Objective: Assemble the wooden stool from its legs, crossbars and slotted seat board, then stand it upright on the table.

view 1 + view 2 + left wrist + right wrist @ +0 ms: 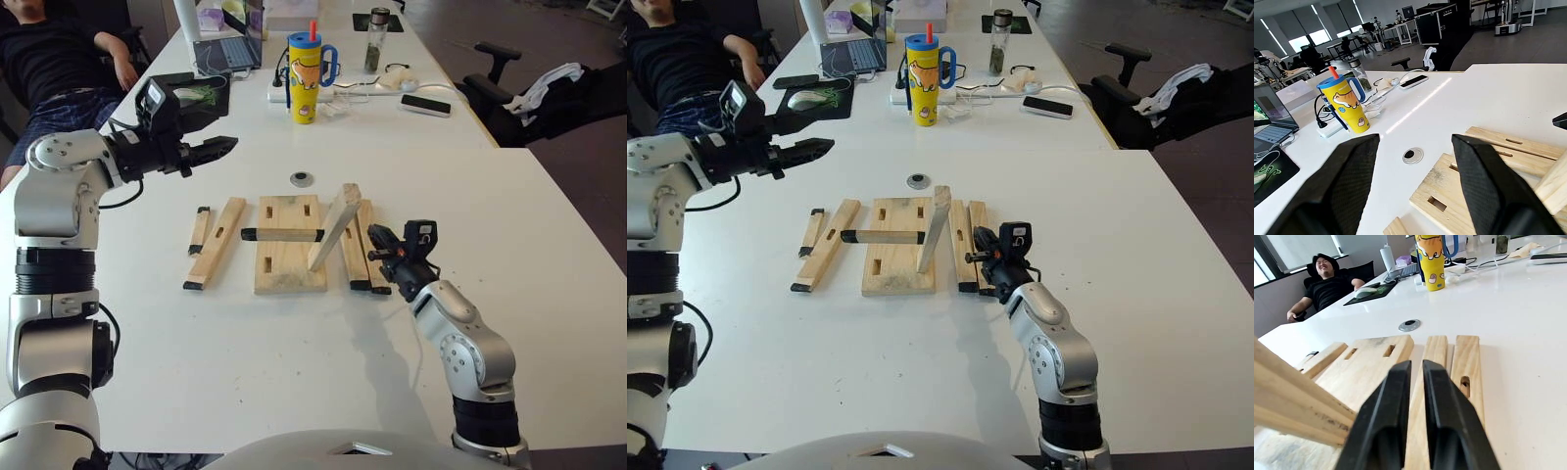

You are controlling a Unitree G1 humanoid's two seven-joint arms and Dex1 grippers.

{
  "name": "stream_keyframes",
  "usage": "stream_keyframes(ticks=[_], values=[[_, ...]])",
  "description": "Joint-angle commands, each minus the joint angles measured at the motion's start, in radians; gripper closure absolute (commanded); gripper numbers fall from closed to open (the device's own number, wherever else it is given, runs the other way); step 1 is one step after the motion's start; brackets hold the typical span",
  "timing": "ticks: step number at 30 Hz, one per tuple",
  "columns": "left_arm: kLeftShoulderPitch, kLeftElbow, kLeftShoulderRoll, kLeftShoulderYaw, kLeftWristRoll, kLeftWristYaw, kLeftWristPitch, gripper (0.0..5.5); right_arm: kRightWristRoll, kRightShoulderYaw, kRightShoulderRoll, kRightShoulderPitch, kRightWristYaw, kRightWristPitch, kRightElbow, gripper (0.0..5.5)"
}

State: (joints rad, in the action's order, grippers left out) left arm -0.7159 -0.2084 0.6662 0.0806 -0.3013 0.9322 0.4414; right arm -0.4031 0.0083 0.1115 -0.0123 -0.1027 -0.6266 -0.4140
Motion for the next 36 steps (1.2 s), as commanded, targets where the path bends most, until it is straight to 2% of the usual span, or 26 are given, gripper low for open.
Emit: stream_keyframes(ticks=[1, 10, 17, 28, 36], values=[[0.027, 0.006, -0.042, 0.013, -0.002, -0.058, -0.013, 2.73, 0.014, 0.021, -0.024, -0.011, 0.007, -0.019, 0.057, 4.41], [0.033, 0.017, -0.083, 0.011, -0.013, -0.101, -0.009, 2.73, 0.026, 0.009, -0.066, -0.055, 0.074, -0.113, 0.143, 2.96], [0.017, 0.009, -0.103, 0.004, -0.015, -0.116, -0.006, 2.73, 0.056, 0.023, -0.048, -0.111, 0.06, -0.17, 0.174, 1.88], [0.032, 0.033, -0.116, 0.028, -0.027, -0.164, 0.001, 2.73, 0.058, 0.05, -0.036, -0.175, 0.053, -0.286, 0.157, 1.81], [0.043, 0.042, -0.122, 0.024, -0.032, -0.172, 0.006, 2.73, 0.07, 0.047, -0.081, -0.158, 0.089, -0.373, 0.173, 1.81]])
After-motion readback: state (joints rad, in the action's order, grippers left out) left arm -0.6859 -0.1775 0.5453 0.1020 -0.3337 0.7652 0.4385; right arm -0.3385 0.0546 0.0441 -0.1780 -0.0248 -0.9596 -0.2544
